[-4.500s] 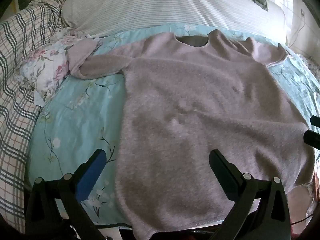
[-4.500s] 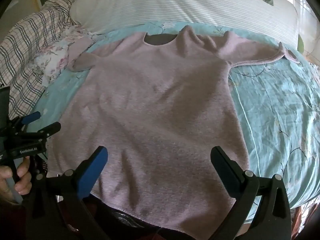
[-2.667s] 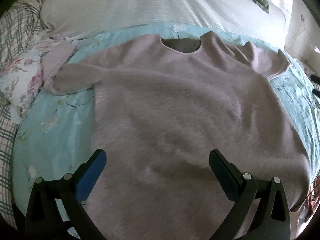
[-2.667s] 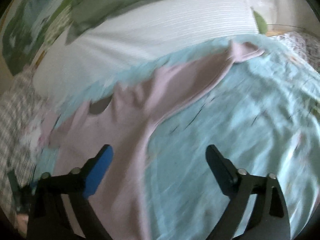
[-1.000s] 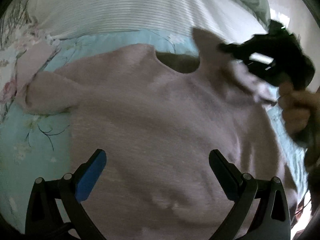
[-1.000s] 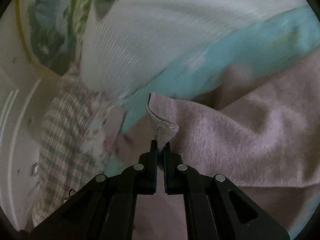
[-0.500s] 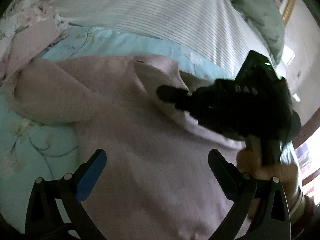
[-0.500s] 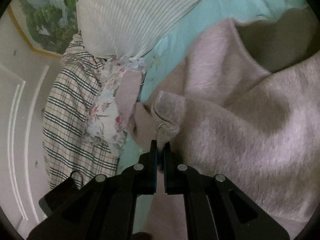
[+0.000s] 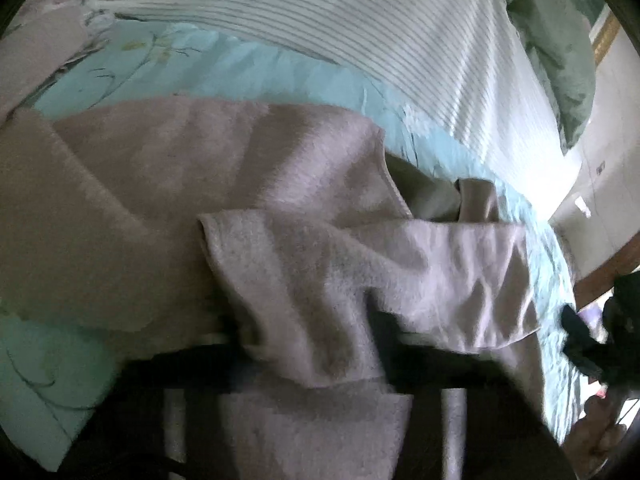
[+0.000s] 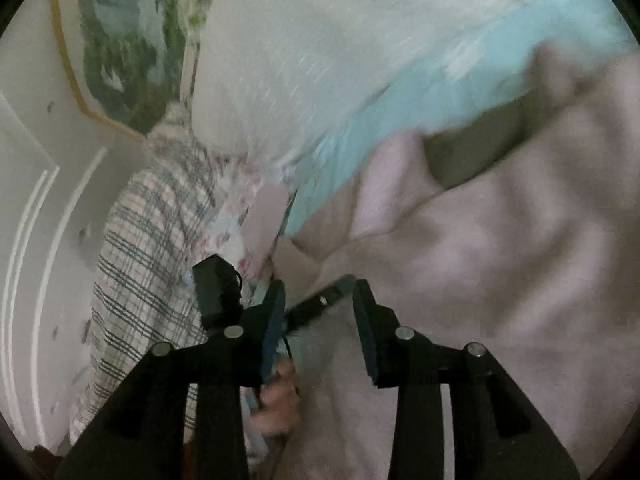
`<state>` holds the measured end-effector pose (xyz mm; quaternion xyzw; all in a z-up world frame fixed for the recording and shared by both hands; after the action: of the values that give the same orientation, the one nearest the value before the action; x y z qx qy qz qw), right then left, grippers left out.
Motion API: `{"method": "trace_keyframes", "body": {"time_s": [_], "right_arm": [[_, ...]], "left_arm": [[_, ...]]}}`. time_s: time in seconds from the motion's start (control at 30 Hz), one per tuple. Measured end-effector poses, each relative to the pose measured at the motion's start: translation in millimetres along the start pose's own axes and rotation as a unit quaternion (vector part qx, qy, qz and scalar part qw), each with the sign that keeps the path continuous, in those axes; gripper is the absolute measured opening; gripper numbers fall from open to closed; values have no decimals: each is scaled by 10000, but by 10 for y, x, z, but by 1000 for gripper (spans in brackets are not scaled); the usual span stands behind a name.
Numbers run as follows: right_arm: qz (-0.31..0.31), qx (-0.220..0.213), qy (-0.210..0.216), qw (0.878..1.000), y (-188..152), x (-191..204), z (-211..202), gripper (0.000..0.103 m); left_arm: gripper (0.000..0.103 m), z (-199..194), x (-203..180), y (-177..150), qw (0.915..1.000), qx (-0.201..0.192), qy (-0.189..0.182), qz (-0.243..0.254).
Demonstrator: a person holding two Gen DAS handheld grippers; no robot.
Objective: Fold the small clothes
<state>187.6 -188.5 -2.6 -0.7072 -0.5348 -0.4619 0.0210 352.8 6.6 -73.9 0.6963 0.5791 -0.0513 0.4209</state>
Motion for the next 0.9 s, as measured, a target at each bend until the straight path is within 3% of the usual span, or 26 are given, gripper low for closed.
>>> {"method": "trace_keyframes", "body": {"time_s": [0.07,0.17,0.23,0.3,0.43,0.5,0.6,0.9], "right_arm": [[105,-353,-299,9989,-40,-194,-371,37],[248,-790,-978,9918,-31,-515,-868,37],[346,-1089,-1445,9829,21,-759,-1175,37],[429,-1179,-1832,9750,95,-916,-1304,37],[559,-977,-2558,9602,348,-1318,-1235,37],[537,-753,-2666,9594,450,-1419,-1101,39],[436,-468,-2740,9596,589,-1561,-859,53],[296,-150,-2532,9668,585,-1627,-558,53]], "left_arm": [[3,-3,-76,-29,9997,-38,201,147],[3,-232,-202,15,9939,-514,801,564],[3,-276,-90,72,9909,-625,1109,448],[3,-242,-1,66,9934,-498,991,290],[3,-291,7,38,9911,-689,1120,228],[3,-301,60,40,9913,-704,1111,29],[3,-364,182,24,9868,-823,1384,-191],[3,-342,182,-16,9854,-727,1538,-106]]}}
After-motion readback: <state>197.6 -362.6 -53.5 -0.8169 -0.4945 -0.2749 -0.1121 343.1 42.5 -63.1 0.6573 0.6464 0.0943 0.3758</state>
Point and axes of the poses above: each gripper's, at about its wrist camera, not at the fingertips, and z roughly the way its jaws point, x to its left, y to its top, the point moved 2 cm from there along z, roughly the way its jaws point, and after that the axes turned 14 degrees about -y, right-handed, at the moved point
